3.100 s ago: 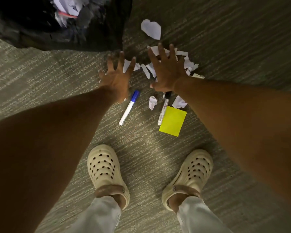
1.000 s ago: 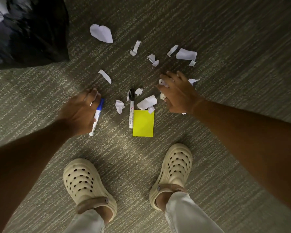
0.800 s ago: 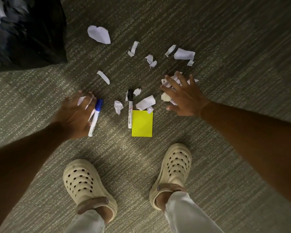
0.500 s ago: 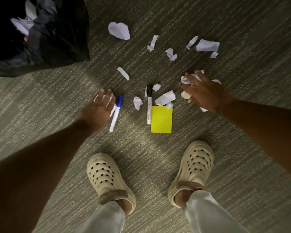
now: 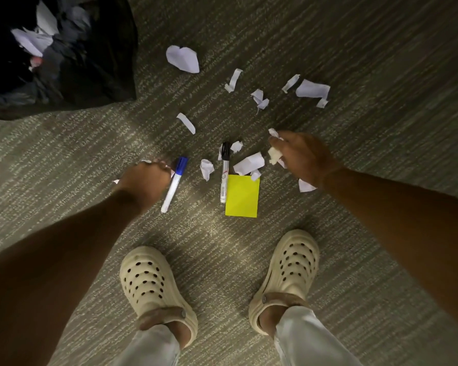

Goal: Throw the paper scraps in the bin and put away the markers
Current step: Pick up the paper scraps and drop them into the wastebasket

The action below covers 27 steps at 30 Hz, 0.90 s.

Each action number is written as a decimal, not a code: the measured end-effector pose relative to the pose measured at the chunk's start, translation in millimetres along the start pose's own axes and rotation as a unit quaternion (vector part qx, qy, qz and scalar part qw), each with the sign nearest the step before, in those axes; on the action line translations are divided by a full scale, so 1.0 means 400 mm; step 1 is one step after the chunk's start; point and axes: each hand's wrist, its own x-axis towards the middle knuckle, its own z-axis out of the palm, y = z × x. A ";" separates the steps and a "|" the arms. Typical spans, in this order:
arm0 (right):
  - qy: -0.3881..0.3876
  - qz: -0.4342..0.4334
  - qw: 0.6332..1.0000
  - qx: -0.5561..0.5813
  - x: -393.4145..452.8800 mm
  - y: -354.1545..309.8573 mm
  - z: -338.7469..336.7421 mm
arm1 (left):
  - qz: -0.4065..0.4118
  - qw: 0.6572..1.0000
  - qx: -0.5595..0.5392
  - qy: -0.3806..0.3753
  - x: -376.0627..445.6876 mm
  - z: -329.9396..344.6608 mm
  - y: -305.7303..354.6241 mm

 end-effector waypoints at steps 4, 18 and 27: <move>0.033 0.010 0.999 0.016 0.009 -0.052 -0.067 | -0.025 1.000 -0.017 -0.003 -0.039 -0.043 -0.016; 0.122 -0.044 0.990 0.049 0.123 -0.357 -0.461 | -0.148 0.878 -0.231 0.392 -0.271 -0.391 -0.281; 0.152 -0.077 0.985 0.010 0.211 -0.495 -0.585 | -0.182 0.908 -0.243 0.288 -0.226 -0.368 -0.417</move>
